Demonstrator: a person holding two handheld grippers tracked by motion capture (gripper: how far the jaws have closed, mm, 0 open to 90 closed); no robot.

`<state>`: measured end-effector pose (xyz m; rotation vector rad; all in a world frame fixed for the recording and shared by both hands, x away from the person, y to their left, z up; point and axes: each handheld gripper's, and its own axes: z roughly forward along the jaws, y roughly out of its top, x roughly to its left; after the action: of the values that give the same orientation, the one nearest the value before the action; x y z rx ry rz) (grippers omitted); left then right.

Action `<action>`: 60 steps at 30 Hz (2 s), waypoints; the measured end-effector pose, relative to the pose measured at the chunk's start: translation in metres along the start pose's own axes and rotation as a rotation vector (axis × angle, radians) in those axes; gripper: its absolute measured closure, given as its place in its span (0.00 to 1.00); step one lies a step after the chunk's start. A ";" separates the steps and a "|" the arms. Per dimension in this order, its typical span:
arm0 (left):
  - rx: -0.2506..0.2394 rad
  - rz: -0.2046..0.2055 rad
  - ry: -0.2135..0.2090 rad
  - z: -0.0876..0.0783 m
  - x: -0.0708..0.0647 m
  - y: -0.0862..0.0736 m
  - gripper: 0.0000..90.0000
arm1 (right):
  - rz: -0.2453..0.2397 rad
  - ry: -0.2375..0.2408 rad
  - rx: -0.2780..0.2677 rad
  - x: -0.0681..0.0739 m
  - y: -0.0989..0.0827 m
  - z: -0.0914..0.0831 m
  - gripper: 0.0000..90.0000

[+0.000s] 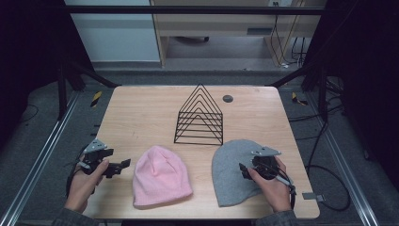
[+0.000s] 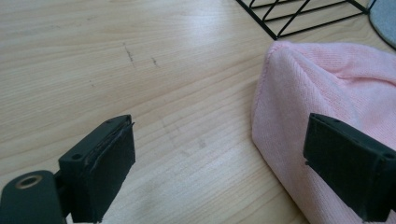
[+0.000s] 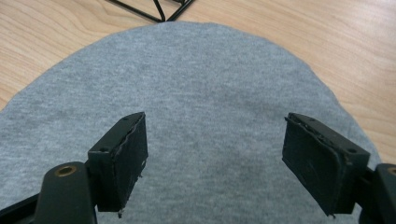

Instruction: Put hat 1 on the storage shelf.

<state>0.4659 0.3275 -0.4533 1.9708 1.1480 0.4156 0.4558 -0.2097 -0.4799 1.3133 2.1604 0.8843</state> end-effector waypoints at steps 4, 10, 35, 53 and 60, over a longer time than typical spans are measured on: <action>0.000 0.007 -0.006 0.000 -0.001 0.002 0.09 | 0.000 -0.002 -0.033 -0.002 0.002 0.000 0.25; -0.011 0.029 -0.005 -0.006 -0.009 0.004 0.09 | 0.024 0.031 -0.133 -0.004 0.007 -0.001 0.26; 0.087 0.187 -0.051 0.008 -0.056 0.087 0.09 | -0.013 0.095 -0.067 0.009 0.020 -0.004 0.31; 0.206 0.123 -0.078 0.064 -0.048 0.079 0.19 | 0.020 0.052 -0.027 -0.003 0.009 -0.009 0.36; 0.262 0.130 -0.090 0.077 -0.050 0.060 0.29 | 0.016 0.055 -0.016 -0.002 0.007 -0.009 0.36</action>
<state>0.5212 0.2326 -0.4495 2.2761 1.0634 0.2495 0.4550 -0.2111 -0.4685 1.3152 2.1822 0.9523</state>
